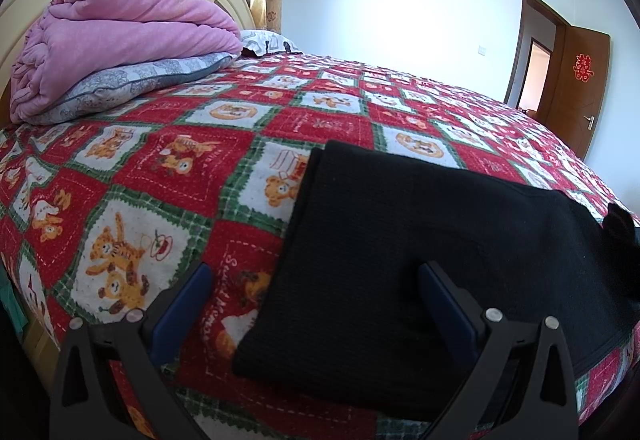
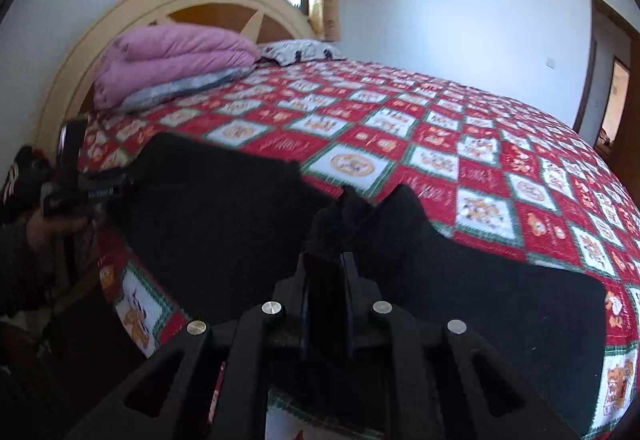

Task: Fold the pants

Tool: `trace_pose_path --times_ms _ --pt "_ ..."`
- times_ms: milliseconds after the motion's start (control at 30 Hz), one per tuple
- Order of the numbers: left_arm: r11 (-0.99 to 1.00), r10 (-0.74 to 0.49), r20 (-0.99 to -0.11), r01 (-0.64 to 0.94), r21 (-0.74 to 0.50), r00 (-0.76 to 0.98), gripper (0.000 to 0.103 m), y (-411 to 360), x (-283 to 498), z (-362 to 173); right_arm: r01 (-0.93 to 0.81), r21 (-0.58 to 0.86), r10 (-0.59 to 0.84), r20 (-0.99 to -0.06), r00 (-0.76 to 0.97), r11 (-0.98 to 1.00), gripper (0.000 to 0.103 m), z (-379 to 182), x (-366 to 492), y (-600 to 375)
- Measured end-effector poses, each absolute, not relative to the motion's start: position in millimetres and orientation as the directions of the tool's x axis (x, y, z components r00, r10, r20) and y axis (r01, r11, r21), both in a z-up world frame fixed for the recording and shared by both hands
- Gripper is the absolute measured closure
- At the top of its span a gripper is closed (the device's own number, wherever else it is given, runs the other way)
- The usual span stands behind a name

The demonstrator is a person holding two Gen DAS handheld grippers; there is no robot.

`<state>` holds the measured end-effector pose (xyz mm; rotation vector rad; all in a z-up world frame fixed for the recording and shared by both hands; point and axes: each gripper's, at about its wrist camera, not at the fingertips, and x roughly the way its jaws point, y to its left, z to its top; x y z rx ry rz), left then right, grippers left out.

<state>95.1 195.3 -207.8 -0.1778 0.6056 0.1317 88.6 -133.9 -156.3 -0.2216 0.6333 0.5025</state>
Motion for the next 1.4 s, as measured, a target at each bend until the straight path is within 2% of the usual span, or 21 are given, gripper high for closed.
trace_pose_path --times_ms 100,233,367,500,667,800,967,1200,1233,1333,1400 --pt "0.976 0.072 -0.576 -0.175 -0.126 0.815 0.0 195.3 94.8 -207.9 -0.549 -0.084 0.358 -0.674 0.646 0.832 0.09 -173.6 89.5 -124.6" --pt "0.979 0.099 -0.575 -0.184 -0.092 0.812 0.0 192.0 93.0 -199.4 -0.557 -0.122 0.324 -0.704 0.632 0.821 0.085 -180.7 87.9 -121.9" --pt "0.987 0.127 -0.494 -0.161 -0.025 0.86 0.0 172.4 85.3 -167.2 -0.57 -0.094 0.348 -0.708 0.615 0.816 0.063 -154.6 77.5 -144.4" --pt "0.997 0.001 -0.466 -0.038 -0.07 0.885 0.0 132.4 85.5 -137.5 -0.524 -0.095 0.333 -0.673 0.661 0.847 0.063 -126.6 62.6 -191.3" --pt "0.985 -0.167 -0.501 0.166 -0.046 0.849 0.0 55.1 95.6 -135.9 -0.34 -0.105 0.202 -0.629 0.751 0.935 0.063 -120.4 60.9 -260.5" --pt "0.96 -0.268 -0.534 0.266 -0.083 0.802 0.0 6.8 107.6 -144.6 -0.368 -0.117 0.215 -0.636 0.741 0.922 0.063 -133.2 56.6 -253.4" --pt "0.949 -0.3 -0.558 0.299 -0.095 0.774 0.0 -24.1 117.9 -148.0 -0.485 -0.229 0.244 -0.642 0.727 0.844 0.063 -150.1 50.1 -206.4" --pt "0.958 -0.269 -0.625 0.271 -0.094 0.733 0.0 -36.9 132.3 -163.5 -0.533 -0.248 0.242 -0.685 0.687 0.809 0.063 -173.3 66.3 -173.7" --pt "0.96 -0.264 -0.639 0.263 -0.099 0.722 0.0 -36.5 133.2 -167.5 -0.532 -0.24 0.243 -0.689 0.683 0.812 0.064 -175.4 68.5 -172.7" --pt "0.966 -0.241 -0.666 0.239 -0.097 0.706 0.0 -35.8 138.1 -179.5 -0.526 -0.202 0.25 -0.706 0.663 0.826 0.088 -181.4 77.1 -175.6" --pt "0.967 -0.231 -0.665 0.241 -0.078 0.71 0.0 -38.9 136.4 -179.9 -0.534 -0.154 0.276 -0.718 0.639 0.832 0.097 -182.6 78.3 -179.5"
